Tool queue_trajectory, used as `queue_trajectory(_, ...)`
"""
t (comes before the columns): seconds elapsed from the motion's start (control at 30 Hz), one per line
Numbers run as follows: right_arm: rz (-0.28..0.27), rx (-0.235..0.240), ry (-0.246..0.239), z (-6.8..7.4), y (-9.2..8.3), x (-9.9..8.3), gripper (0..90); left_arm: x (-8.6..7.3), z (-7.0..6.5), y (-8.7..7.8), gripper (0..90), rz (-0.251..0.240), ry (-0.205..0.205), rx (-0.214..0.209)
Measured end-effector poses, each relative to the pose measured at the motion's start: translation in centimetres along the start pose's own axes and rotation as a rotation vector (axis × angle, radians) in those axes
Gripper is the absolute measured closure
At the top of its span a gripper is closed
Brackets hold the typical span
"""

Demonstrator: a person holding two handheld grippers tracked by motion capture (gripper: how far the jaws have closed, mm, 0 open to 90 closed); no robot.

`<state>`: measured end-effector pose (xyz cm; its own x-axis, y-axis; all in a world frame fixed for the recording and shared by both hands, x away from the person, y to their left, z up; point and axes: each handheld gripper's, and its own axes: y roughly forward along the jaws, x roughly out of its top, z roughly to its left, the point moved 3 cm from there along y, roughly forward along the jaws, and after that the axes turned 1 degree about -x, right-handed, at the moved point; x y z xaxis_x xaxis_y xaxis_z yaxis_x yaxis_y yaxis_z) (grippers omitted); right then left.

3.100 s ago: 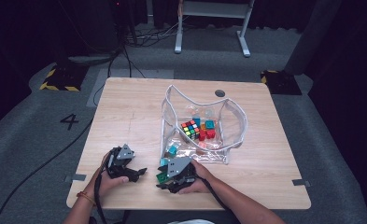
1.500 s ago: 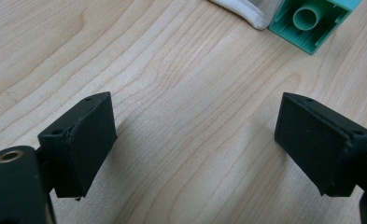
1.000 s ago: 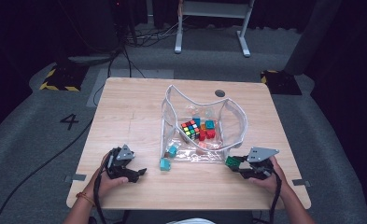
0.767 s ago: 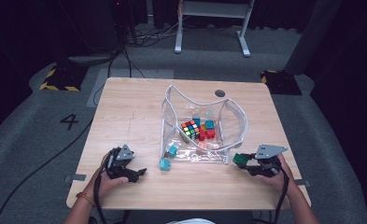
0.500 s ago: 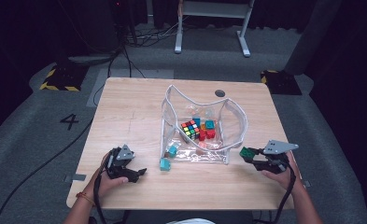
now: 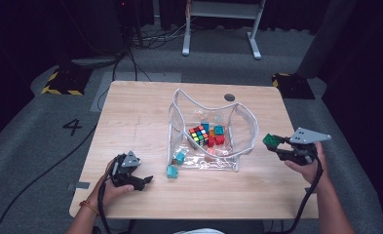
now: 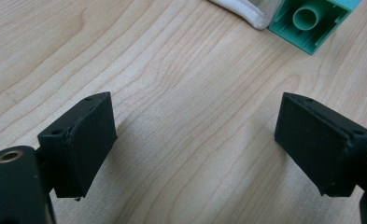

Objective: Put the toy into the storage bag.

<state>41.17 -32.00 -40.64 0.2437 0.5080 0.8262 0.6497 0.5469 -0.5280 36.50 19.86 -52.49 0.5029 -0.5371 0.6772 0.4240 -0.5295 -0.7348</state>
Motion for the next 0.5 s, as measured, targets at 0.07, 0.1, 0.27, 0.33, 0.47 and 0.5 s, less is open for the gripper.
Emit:
queue_trajectory(0.07,-0.031,-0.020,-0.004,-0.6,-0.4,1.0,58.8,0.0,0.0,0.0,12.7,0.000,0.000,0.000)
queue_trajectory(0.1,-0.044,-0.024,-0.001,-0.9,-0.7,1.6,58.8,0.0,0.0,0.0,12.7,0.000,0.000,0.000)
queue_trajectory(0.27,-0.094,-0.035,-0.008,-2.0,-1.7,5.1,58.8,0.0,0.0,0.0,12.7,0.000,0.000,0.000)
queue_trajectory(0.33,-0.116,-0.032,-0.004,-2.3,-1.9,6.3,58.8,0.0,0.0,0.0,12.7,0.000,0.000,0.000)
queue_trajectory(0.47,-0.150,0.001,0.002,-2.6,-1.6,8.4,58.8,0.0,0.0,0.0,12.7,0.000,0.000,-0.001)
queue_trajectory(0.5,-0.153,0.002,-0.003,-2.6,-1.4,8.7,58.8,0.0,0.0,0.0,12.7,0.000,0.001,-0.001)
